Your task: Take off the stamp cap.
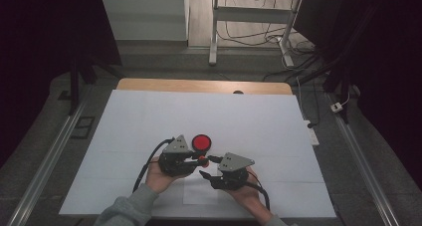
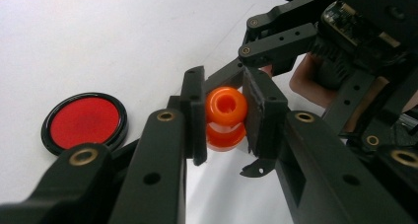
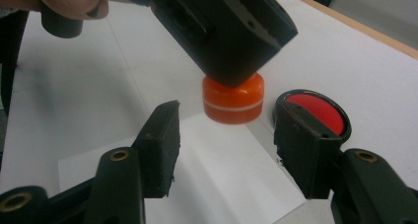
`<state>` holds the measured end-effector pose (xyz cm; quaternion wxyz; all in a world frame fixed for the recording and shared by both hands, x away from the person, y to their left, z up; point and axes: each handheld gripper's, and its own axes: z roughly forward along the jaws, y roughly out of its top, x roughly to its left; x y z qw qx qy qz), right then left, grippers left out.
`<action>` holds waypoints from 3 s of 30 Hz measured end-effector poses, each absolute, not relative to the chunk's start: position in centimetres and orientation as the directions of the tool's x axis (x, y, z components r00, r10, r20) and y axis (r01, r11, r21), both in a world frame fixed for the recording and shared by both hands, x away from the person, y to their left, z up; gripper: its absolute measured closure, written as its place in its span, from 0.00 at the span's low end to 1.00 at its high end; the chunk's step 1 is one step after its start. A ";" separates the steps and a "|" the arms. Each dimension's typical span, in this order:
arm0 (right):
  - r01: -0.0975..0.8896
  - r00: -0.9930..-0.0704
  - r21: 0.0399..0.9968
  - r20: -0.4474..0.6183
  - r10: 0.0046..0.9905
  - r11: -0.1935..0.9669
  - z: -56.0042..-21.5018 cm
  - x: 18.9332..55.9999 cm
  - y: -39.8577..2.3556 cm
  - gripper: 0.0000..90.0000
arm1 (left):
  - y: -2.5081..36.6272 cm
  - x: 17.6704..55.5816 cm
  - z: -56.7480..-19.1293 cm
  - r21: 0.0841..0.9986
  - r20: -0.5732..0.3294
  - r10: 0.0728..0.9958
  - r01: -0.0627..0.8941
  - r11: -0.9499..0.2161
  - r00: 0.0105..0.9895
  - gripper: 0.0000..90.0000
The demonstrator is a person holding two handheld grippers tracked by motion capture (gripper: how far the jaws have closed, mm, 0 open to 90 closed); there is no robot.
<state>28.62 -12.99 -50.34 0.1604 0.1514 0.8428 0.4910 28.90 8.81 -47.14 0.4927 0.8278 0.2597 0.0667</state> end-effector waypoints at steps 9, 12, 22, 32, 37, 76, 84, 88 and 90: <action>0.086 -0.900 0.879 -0.134 0.416 0.469 -50.2 28.5 -12.9 0.57 | 8.7 28.9 -47.2 0.849 -0.148 0.497 0.367 -0.380 0.855 0.80; 0.083 -0.899 0.879 -0.138 0.415 0.470 -50.2 28.6 -12.9 0.60 | 8.7 28.9 -47.2 0.850 -0.149 0.496 0.367 -0.379 0.856 0.80; 0.088 -0.898 0.877 -0.136 0.418 0.473 -50.2 28.6 -12.8 0.65 | 8.8 28.9 -47.3 0.849 -0.149 0.495 0.367 -0.380 0.856 0.80; 0.086 -0.895 0.876 -0.142 0.423 0.475 -50.2 28.5 -12.8 0.70 | 8.8 28.9 -47.2 0.850 -0.148 0.495 0.366 -0.379 0.856 0.80; 0.082 -0.897 0.875 -0.144 0.418 0.477 -50.2 28.6 -12.8 0.71 | 8.8 28.9 -47.2 0.850 -0.147 0.494 0.365 -0.379 0.857 0.80; 0.085 -0.893 0.885 -0.136 0.429 0.458 -50.3 28.5 -12.9 0.72 | 8.8 28.6 -47.2 0.861 -0.133 0.501 0.350 -0.369 0.855 0.81; 0.085 -0.893 0.887 -0.135 0.429 0.455 -50.3 28.5 -12.9 0.72 | 8.9 28.6 -47.1 0.860 -0.138 0.499 0.353 -0.368 0.855 0.81; 0.080 -0.894 0.885 -0.140 0.426 0.458 -50.3 28.5 -12.9 0.72 | 8.9 28.6 -47.1 0.860 -0.138 0.499 0.353 -0.368 0.856 0.81; 0.079 -0.894 0.884 -0.142 0.425 0.460 -50.2 28.5 -12.9 0.72 | 8.9 28.6 -47.1 0.860 -0.136 0.500 0.352 -0.369 0.855 0.81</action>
